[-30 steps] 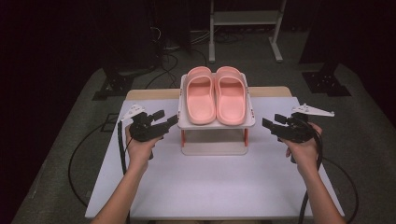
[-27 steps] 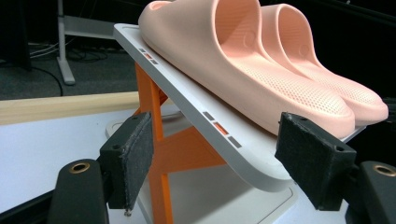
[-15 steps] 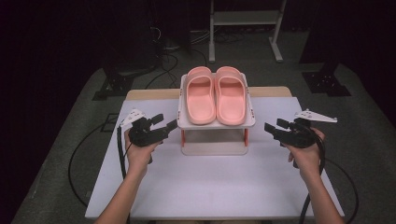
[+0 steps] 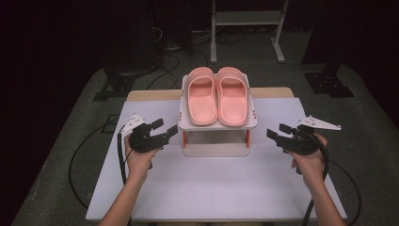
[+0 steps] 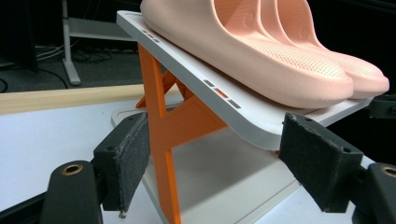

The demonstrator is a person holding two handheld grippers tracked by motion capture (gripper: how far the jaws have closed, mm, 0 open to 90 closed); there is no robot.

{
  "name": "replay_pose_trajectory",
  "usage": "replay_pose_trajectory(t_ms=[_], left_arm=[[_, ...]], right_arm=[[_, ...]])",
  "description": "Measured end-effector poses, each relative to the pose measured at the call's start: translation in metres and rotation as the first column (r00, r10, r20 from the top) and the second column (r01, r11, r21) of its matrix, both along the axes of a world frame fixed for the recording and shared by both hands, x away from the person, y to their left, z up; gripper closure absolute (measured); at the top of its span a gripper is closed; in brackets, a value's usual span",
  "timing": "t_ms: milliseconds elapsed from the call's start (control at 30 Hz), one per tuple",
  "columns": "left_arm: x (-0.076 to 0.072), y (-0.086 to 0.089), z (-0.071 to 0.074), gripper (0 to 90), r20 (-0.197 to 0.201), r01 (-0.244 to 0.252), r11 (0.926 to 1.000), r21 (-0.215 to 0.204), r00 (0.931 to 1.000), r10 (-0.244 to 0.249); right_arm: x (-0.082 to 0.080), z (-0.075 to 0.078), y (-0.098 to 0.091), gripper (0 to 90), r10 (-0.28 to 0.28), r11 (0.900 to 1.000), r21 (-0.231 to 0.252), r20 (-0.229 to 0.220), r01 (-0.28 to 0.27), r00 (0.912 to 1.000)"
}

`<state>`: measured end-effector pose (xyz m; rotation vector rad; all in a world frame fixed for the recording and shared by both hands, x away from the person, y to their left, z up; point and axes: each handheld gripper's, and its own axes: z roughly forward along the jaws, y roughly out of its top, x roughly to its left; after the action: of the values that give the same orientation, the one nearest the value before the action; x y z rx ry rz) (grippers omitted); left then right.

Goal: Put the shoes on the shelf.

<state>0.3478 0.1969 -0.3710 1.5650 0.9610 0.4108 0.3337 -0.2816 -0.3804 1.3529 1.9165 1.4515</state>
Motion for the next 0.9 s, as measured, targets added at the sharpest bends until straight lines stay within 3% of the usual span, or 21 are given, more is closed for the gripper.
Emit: replay_pose_trajectory(t_ms=[900], left_arm=[[-0.018,0.001,-0.025,21.4,-0.006,0.011,0.9997,0.022,0.9999,-0.011]], right_arm=[[-0.019,-0.021,-0.008,31.3,0.01,0.9999,-0.012,0.016,-0.01,0.9998]])
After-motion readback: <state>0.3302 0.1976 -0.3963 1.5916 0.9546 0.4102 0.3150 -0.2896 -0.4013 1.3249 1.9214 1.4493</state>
